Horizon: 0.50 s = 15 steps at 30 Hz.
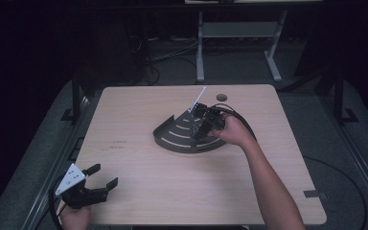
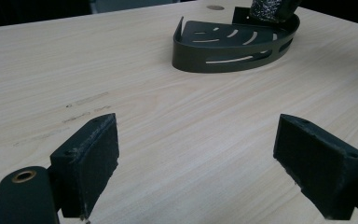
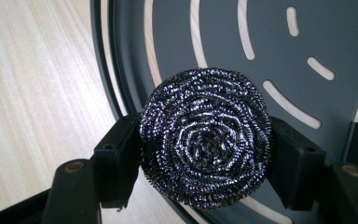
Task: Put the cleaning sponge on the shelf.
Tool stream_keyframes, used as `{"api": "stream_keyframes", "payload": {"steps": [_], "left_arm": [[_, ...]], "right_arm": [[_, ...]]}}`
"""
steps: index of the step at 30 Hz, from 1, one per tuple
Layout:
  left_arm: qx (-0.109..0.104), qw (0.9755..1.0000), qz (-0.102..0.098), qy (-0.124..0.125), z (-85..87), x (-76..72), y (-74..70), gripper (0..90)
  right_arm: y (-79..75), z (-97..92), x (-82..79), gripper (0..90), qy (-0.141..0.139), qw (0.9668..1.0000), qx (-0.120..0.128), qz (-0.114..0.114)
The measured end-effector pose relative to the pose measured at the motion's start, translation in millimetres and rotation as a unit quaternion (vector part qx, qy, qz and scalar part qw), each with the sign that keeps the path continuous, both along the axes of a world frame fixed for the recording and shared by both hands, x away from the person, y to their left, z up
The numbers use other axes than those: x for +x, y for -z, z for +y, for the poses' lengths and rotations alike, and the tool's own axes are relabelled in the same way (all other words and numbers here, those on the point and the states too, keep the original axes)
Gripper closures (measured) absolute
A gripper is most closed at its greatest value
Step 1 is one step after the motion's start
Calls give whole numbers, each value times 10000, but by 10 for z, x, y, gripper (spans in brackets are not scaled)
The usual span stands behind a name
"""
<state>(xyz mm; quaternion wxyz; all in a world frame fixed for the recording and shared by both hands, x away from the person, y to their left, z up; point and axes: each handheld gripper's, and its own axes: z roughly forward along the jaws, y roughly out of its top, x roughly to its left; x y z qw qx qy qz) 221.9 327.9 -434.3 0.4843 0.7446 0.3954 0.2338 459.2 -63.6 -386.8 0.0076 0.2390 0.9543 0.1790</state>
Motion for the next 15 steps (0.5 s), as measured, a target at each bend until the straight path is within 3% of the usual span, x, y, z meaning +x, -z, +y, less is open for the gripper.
{"api": "stream_keyframes", "payload": {"steps": [15], "left_arm": [[-12, 10000, 13, -5, 4, 1, 4, 134]], "right_arm": [[147, 48, 99, 325, 141, 9999, -56, 81]]}}
